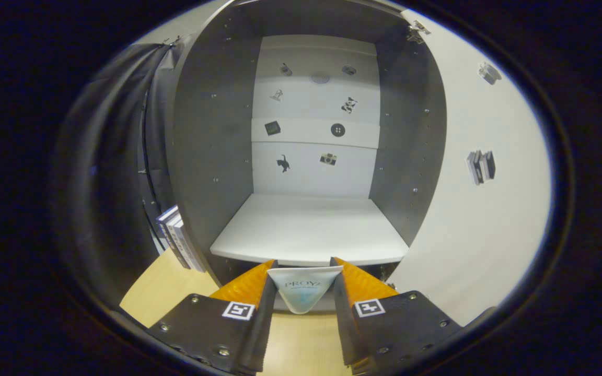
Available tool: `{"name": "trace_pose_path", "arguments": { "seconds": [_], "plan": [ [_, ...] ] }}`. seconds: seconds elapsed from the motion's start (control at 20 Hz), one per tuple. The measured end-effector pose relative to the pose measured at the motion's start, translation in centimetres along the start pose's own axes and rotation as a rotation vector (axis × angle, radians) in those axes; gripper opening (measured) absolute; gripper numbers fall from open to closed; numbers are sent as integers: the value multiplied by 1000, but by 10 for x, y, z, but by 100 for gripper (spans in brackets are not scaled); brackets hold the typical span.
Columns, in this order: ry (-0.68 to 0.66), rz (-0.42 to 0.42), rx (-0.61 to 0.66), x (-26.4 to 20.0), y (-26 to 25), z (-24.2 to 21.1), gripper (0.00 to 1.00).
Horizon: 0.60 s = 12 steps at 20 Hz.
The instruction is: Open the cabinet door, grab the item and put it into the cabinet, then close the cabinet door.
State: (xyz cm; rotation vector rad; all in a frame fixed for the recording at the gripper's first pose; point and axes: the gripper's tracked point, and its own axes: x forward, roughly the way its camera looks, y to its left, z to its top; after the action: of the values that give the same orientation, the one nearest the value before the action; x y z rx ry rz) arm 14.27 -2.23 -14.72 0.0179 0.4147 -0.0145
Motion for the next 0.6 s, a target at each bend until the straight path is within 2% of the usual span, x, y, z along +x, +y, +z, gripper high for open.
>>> {"name": "trace_pose_path", "arguments": {
  "seconds": [0.4, 0.6],
  "plan": [
    [-68, 48, 38, 48, 7, 60, 55],
    [-61, 52, 45, 78, 12, 68, 55]
  ]
}}
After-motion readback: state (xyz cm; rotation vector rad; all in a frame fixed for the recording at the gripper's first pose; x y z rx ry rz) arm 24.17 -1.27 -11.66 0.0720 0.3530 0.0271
